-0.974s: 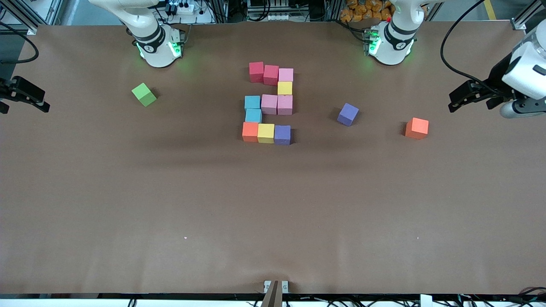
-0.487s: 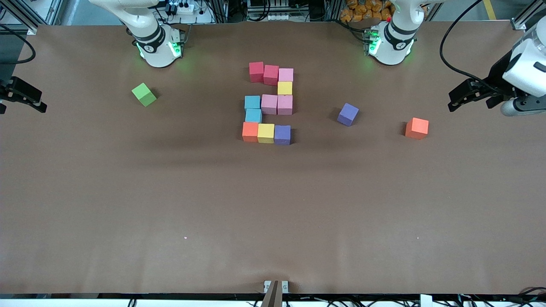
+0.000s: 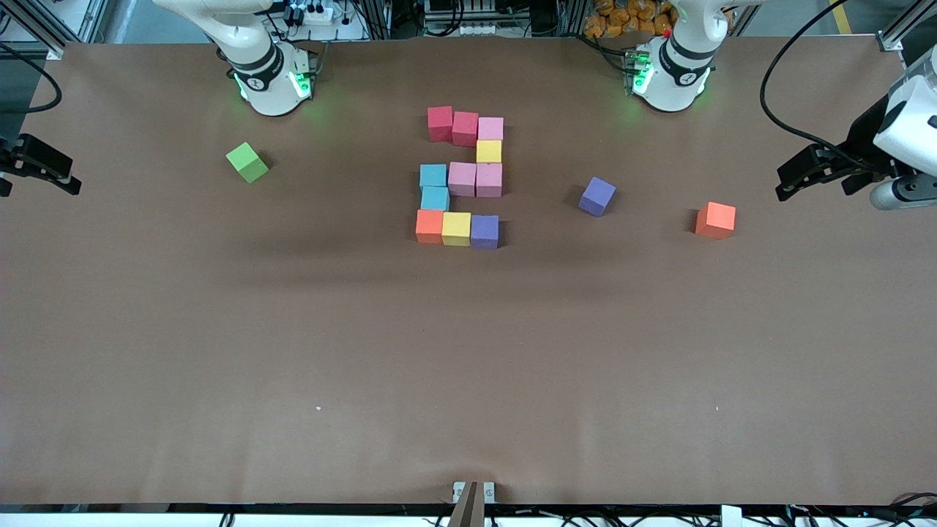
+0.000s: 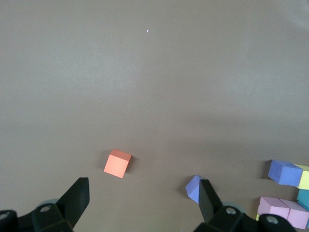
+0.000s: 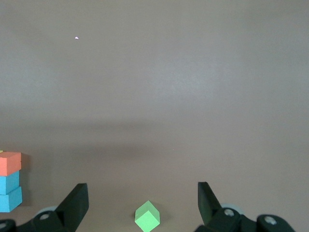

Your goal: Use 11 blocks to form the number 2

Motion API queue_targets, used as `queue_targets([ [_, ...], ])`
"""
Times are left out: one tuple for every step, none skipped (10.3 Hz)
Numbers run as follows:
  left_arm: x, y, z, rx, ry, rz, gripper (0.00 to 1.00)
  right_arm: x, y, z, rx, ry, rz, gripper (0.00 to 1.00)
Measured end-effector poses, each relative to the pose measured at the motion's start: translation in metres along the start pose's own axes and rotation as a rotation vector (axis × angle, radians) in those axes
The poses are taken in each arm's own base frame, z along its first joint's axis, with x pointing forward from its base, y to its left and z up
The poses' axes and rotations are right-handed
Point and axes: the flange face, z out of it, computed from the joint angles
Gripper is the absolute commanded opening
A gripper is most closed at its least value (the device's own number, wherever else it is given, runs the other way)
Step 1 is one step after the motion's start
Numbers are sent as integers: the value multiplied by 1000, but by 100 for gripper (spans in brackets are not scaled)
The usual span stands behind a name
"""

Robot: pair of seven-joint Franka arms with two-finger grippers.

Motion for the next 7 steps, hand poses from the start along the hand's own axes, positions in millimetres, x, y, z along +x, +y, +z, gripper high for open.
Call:
queue_targets([
  [0, 1, 1, 9, 0, 4, 100, 0, -1, 0, 0, 0, -1, 100],
  [1, 3, 3, 14, -3, 8, 100, 0, -1, 0, 0, 0, -2, 100],
  [1, 4, 4, 19, -4, 10, 100, 0, -2, 0, 0, 0, -3, 100],
  [2, 3, 5, 25, -4, 11, 100, 0, -2, 0, 0, 1, -4, 100],
  [2, 3, 4, 28, -3, 11, 100, 0, -2, 0, 0, 1, -4, 100],
  [2, 3, 4, 28, -1, 11, 100, 0, -3, 0, 0, 2, -7, 100],
  [2, 3, 3, 28, 0, 10, 100, 1, -6, -1, 0, 3, -13, 100],
])
